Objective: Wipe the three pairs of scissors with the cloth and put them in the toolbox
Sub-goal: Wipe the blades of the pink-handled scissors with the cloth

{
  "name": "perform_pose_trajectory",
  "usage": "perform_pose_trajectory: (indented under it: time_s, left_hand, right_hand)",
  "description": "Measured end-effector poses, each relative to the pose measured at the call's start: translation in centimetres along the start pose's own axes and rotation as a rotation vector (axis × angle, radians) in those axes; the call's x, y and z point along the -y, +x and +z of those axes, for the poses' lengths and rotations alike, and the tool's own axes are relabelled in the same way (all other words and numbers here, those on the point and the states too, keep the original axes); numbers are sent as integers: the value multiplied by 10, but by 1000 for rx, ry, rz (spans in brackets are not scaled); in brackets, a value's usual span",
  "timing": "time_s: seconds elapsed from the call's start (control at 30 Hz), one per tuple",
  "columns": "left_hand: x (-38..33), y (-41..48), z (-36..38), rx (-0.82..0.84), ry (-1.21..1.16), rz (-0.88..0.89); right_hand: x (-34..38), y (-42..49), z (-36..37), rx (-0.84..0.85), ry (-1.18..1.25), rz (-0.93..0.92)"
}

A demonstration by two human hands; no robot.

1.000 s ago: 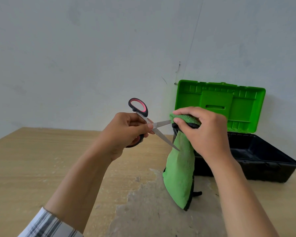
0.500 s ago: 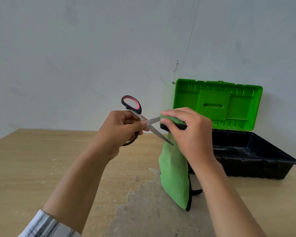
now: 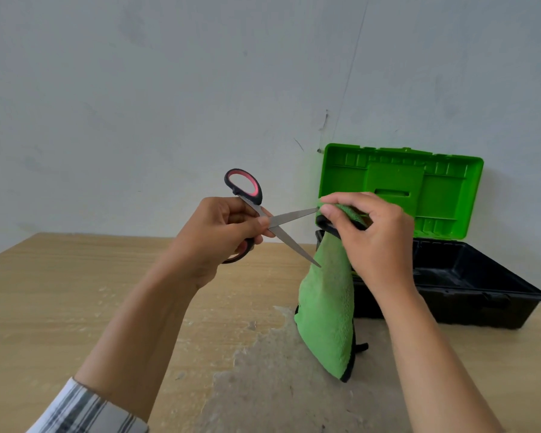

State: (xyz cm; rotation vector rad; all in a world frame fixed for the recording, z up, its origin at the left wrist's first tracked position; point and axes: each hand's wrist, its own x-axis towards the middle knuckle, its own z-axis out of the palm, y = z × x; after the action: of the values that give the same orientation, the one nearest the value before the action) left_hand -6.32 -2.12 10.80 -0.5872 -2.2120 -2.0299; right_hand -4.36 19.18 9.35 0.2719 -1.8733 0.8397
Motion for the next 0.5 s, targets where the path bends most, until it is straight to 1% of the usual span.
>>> perform_pose_trajectory:
  time_s: [0.07, 0.13, 0.2, 0.27, 0.3, 0.37, 0.43, 0.5]
  left_hand:
    - [1, 0, 0, 18, -24, -25]
    - [0, -1, -4, 53, -56, -49]
    - [-2, -2, -9, 108, -33, -52]
    - [-5, -5, -12, 171, 32, -48]
    - [-6, -6, -12, 200, 61, -45]
    - [-8, -7, -11, 240, 91, -46]
    - [-9, -7, -9, 255, 105, -51]
    - [-8, -7, -9, 248, 123, -57]
  right_hand:
    - [-6, 2, -4, 19, 44, 126]
    - [-14, 4, -11, -2, 126, 268]
    - [-20, 7, -22, -22, 277, 409]
    - [-17, 11, -33, 10, 446, 491]
    - [-14, 12, -38, 46, 521, 498]
    - [-4, 15, -46, 144, 597, 446]
    - [7, 16, -49, 236, 577, 349]
    - [17, 17, -50, 275, 464, 234]
